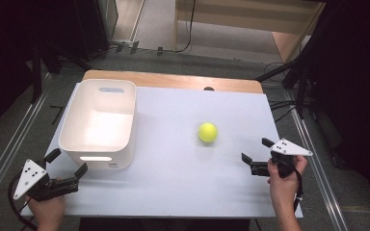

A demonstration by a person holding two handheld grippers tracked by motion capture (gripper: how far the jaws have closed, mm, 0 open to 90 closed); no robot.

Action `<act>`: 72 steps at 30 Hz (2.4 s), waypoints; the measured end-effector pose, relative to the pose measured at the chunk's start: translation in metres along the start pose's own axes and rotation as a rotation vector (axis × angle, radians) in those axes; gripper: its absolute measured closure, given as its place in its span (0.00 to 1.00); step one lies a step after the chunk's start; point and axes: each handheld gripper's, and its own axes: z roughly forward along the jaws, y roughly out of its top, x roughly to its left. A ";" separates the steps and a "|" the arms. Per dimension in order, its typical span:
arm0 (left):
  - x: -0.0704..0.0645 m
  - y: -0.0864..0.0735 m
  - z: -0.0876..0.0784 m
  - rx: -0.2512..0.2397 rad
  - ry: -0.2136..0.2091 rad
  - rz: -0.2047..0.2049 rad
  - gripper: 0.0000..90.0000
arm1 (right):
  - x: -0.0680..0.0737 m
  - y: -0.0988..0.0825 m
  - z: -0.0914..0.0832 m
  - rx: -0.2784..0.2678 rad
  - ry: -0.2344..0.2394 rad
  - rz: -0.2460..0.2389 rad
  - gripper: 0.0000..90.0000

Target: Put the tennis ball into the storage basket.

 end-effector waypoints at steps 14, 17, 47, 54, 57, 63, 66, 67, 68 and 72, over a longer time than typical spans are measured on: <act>-0.001 0.000 0.001 0.009 0.004 0.008 0.00 | 0.000 0.017 0.013 0.048 0.028 -0.025 0.02; -0.001 0.000 0.001 0.009 0.003 0.008 0.00 | 0.001 0.021 0.016 0.056 0.029 -0.030 0.02; -0.002 0.000 0.001 0.012 -0.002 0.014 0.00 | 0.005 0.049 0.056 0.159 0.094 -0.072 0.02; -0.003 0.000 0.001 0.012 -0.002 0.014 0.00 | 0.009 0.057 0.066 0.187 0.110 -0.100 0.02; -0.003 0.000 0.001 0.013 -0.002 0.014 0.00 | 0.011 0.060 0.071 0.198 0.118 -0.105 0.02; -0.003 0.000 0.001 0.014 -0.003 0.016 0.00 | 0.012 0.066 0.077 0.212 0.129 -0.116 0.02; -0.003 0.000 0.002 0.013 -0.003 0.017 0.00 | 0.013 0.069 0.082 0.230 0.135 -0.117 0.02; -0.003 0.000 0.001 0.013 -0.004 0.017 0.00 | 0.013 0.070 0.083 0.232 0.136 -0.124 0.02; -0.003 0.000 0.002 0.013 -0.004 0.017 0.00 | 0.013 0.071 0.084 0.235 0.137 -0.127 0.02; -0.003 0.000 0.002 0.013 -0.004 0.019 0.00 | 0.015 0.075 0.088 0.254 0.138 -0.126 0.02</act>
